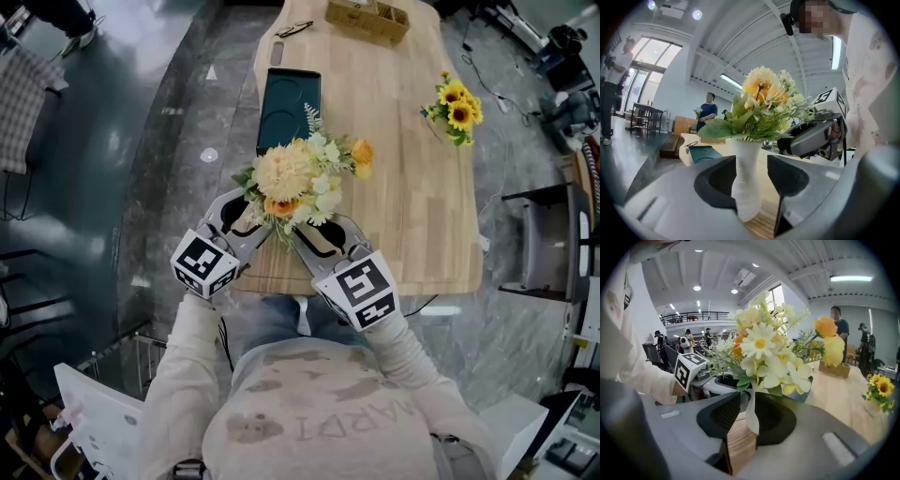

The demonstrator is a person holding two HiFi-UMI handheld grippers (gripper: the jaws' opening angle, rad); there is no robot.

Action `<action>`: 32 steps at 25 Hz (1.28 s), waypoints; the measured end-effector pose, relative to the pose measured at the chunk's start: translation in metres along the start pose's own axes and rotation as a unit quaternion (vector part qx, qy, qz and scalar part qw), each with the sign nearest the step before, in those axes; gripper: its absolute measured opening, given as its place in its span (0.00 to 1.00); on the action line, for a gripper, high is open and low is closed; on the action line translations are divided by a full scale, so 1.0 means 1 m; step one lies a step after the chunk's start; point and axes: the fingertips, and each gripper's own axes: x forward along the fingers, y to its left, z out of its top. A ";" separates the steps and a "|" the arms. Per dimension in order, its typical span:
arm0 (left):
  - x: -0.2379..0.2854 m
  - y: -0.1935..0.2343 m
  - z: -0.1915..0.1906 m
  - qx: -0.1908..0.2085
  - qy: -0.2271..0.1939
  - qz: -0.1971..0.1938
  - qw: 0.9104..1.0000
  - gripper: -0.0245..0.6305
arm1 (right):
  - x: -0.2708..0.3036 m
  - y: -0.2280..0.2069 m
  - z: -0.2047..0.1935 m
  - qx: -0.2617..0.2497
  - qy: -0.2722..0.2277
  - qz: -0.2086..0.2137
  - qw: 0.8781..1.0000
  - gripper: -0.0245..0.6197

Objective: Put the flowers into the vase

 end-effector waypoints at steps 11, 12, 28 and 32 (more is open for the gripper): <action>-0.037 -0.031 0.017 0.012 -0.024 -0.003 1.000 0.04 | -0.018 0.013 0.003 0.009 -0.034 -0.010 0.999 0.14; -0.040 -0.036 0.021 0.014 -0.027 -0.003 1.000 0.04 | -0.021 0.015 0.006 0.009 -0.043 -0.011 0.999 0.10; -0.067 -0.107 0.102 0.059 -0.070 0.104 0.990 0.04 | -0.099 0.052 0.053 -0.038 -0.187 0.057 0.980 0.08; -0.069 -0.130 0.118 0.053 -0.080 0.126 0.987 0.04 | -0.130 0.055 0.061 -0.033 -0.215 0.071 0.974 0.08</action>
